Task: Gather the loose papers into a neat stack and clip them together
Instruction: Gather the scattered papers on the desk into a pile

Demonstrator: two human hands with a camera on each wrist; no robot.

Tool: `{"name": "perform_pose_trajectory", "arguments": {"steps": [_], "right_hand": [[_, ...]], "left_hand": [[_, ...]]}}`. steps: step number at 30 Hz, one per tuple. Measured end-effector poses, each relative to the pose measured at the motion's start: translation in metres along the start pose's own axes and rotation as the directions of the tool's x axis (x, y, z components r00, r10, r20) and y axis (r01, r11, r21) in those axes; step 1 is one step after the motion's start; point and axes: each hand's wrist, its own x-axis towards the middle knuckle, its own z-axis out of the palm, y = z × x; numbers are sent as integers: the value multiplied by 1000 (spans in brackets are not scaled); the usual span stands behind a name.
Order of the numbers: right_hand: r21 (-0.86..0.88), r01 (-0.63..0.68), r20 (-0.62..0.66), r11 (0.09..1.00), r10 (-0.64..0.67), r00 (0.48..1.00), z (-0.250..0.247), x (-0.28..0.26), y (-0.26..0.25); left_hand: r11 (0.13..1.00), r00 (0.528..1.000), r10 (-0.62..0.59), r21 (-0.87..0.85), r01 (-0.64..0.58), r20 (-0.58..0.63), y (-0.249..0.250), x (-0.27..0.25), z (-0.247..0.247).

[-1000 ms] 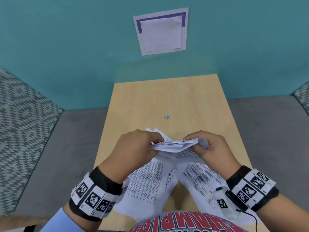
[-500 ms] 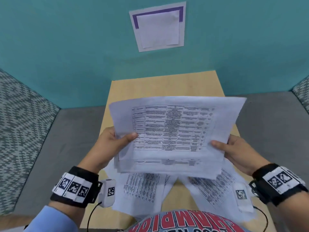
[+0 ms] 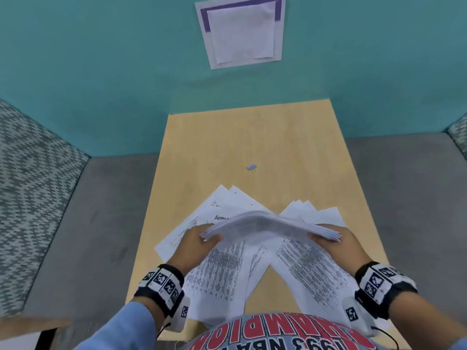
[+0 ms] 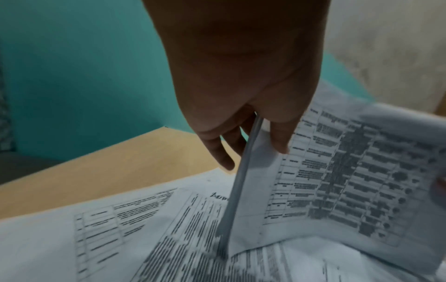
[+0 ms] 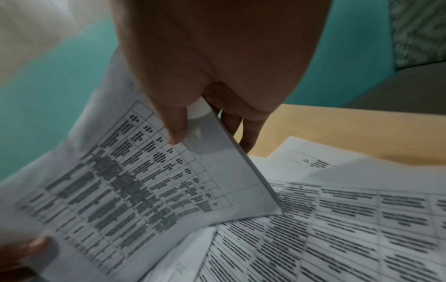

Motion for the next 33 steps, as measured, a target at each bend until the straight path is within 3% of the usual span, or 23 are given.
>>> {"name": "perform_pose_trajectory", "arguments": {"steps": [6, 9, 13, 16, 20, 22, 24, 26, 28, 30, 33], "right_hand": [[125, 138, -106, 982, -125, 986, -13, -9, -23], [130, 139, -77, 982, -130, 989, -11, -9, -19], [48, 115, -25, 992, -114, 993, -5, 0, -7], [41, 130, -42, 991, -128, 991, -7, 4, -15], [60, 214, -116, 975, -206, 972, -16, 1, -25], [54, 221, -134, 974, -213, 968, -19, -3, -24], [0, 176, -101, 984, -175, 979, -20, -4, -17], [-81, 114, -57, 990, -119, 991, -19, -5, -10], [-130, 104, -81, 986, -115, 990, -20, -4, -13], [-281, 185, -148, 942, -233, 961, -23, -4, -22], [-570, 392, -88, 722, -529, 844, -20, -7, -49]], "left_hand": [[976, 982, 93, -181, -123, -166, 15, -4, -12], [975, 982, 146, -152, -163, -116, 13, -5, -10], [992, 997, 71, -105, -73, -19, 3, -1, 0], [990, 991, 110, -84, -117, -81, 8, 4, -4], [961, 973, 151, -206, -186, -173, 15, 9, -17], [949, 972, 168, -240, -205, -166, 14, 8, -19], [957, 987, 125, -250, -146, -98, 9, 7, -16], [982, 997, 80, -171, -83, -24, 0, 6, -11], [993, 995, 94, -64, -96, -33, -2, 4, -11], [988, 986, 143, -43, -147, -80, 9, -1, -14], [961, 953, 273, -9, -276, -129, 44, -12, -22]]}}
